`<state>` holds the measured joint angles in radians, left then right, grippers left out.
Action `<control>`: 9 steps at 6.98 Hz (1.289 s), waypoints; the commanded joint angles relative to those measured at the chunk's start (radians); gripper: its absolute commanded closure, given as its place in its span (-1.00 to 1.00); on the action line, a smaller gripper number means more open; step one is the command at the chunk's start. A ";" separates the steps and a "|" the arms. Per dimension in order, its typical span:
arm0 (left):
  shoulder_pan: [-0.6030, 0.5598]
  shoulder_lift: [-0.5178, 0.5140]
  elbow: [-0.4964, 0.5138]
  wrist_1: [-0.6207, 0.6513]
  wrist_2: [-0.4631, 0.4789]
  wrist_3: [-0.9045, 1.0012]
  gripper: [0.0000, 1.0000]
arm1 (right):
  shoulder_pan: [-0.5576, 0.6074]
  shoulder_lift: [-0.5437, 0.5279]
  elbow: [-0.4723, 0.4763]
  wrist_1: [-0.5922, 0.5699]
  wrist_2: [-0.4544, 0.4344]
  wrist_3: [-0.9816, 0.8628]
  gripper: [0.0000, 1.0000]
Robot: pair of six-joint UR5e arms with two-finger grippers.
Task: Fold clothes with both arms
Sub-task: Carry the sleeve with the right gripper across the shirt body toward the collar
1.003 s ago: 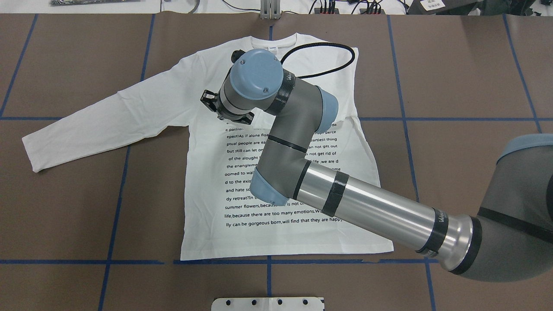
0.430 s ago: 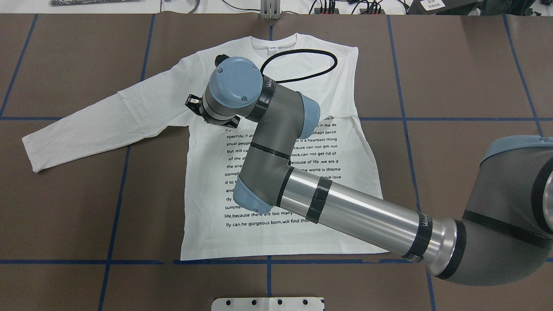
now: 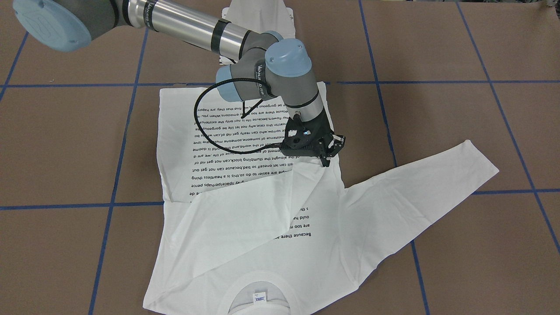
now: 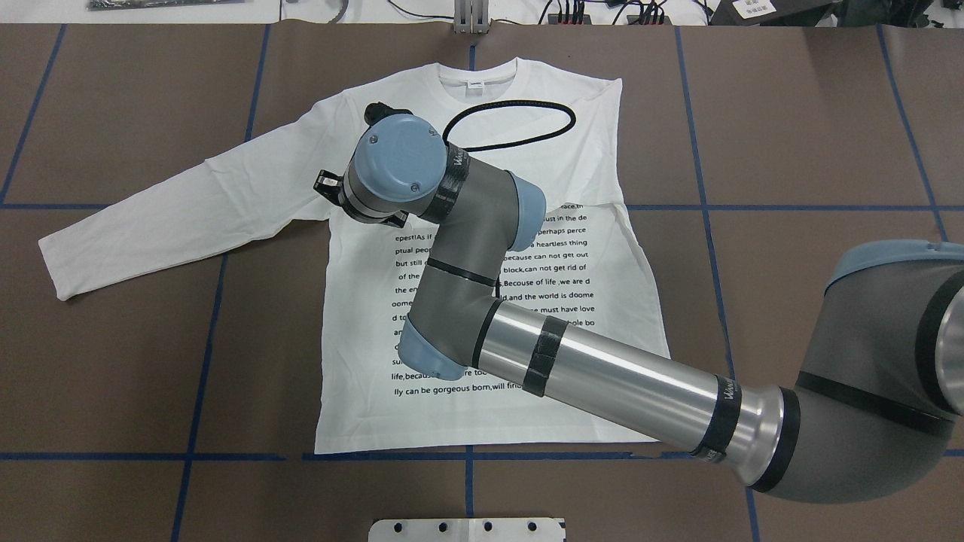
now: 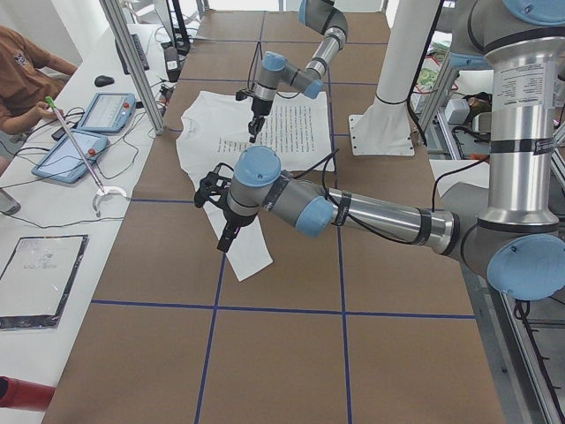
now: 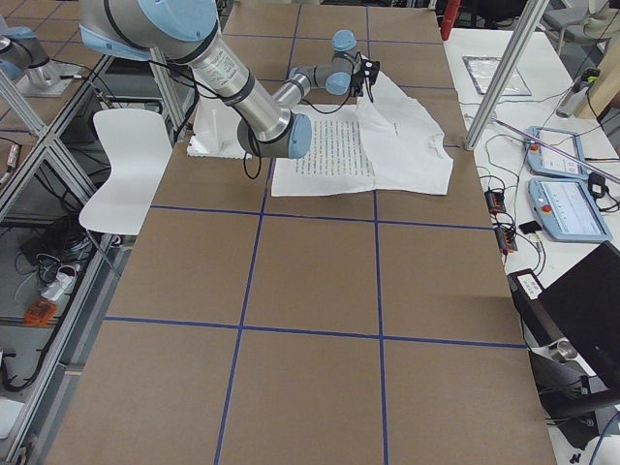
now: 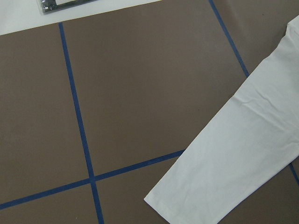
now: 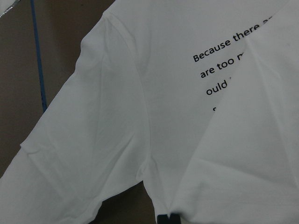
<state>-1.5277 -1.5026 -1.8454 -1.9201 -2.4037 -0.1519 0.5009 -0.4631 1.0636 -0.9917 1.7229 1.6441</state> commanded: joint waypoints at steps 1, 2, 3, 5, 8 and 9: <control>0.000 0.001 0.000 0.000 0.000 0.000 -1.00 | -0.004 0.023 -0.039 0.024 -0.023 -0.003 0.26; 0.000 0.001 0.000 0.000 0.000 0.000 -1.00 | -0.007 0.037 -0.057 0.024 -0.025 -0.003 0.22; 0.000 0.001 0.000 0.000 0.000 0.000 -1.00 | -0.013 0.044 -0.065 0.025 -0.026 -0.003 0.18; 0.001 -0.001 0.002 0.000 0.000 -0.001 -1.00 | -0.012 0.058 -0.063 0.024 -0.042 -0.001 -0.61; 0.147 -0.008 0.046 -0.061 0.011 -0.092 -1.00 | 0.037 -0.094 0.200 -0.112 -0.014 0.008 -0.97; 0.150 -0.016 0.149 -0.141 0.011 -0.157 -1.00 | 0.116 -0.209 0.336 -0.178 0.109 0.006 -0.98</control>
<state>-1.4039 -1.5124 -1.7788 -1.9885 -2.3948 -0.2446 0.5492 -0.5566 1.2474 -1.0904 1.7349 1.6515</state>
